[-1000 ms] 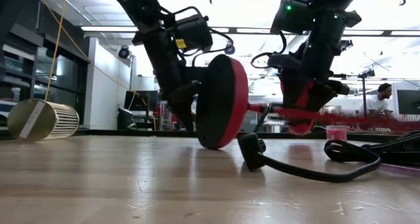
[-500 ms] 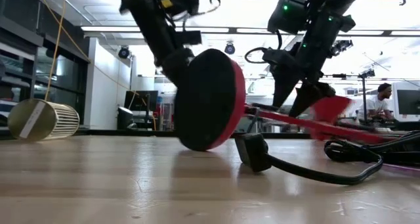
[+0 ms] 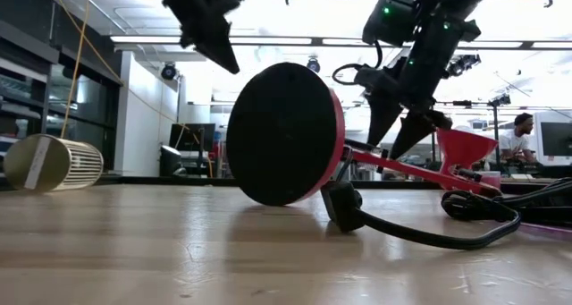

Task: Screw lightbulb
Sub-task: Remove the white lightbulb from the desk lamp

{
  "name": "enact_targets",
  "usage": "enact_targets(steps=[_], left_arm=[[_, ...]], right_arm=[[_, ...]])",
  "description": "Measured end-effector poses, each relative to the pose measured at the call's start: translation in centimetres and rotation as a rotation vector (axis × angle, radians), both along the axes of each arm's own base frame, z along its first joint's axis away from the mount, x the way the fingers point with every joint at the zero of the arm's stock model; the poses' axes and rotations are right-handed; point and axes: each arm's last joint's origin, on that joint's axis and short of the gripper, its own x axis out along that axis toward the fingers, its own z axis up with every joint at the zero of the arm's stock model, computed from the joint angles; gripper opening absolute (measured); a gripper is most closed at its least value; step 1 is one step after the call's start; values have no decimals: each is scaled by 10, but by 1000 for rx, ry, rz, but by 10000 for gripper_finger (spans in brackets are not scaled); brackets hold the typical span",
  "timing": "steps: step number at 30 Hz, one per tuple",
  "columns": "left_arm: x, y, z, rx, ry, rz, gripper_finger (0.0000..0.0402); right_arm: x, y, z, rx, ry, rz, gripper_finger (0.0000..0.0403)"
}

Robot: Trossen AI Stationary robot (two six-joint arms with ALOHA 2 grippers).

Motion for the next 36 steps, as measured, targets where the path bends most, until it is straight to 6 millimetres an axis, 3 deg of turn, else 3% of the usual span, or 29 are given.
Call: enact_targets(steps=[3, 10, 15, 20, 24, 32, 36], left_arm=[[-2, -26, -6, -40, -57, -17, 0], [-15, -94, -69, -338, -259, 15, 0], [-22, -120, -81, -394, -320, 75, 0], [-12, -118, -98, -428, -278, 116, 0], [-5, -116, -110, -458, -239, 114, 0], [5, -107, -115, -454, -239, 92, 0], [8, -96, -115, -419, -227, 93, 0]], right_arm=[[-12, -14, 7, -7, 52, -171, 249], [-48, -55, 16, 14, 116, -482, 248], [-69, -82, 9, 115, 108, -699, 230], [-90, -92, -16, 283, 99, -791, 212], [-97, -93, -18, 304, 102, -753, 209], [-102, -89, 13, 217, -15, -664, 209], [-116, -82, 24, 158, 3, -745, 209]])
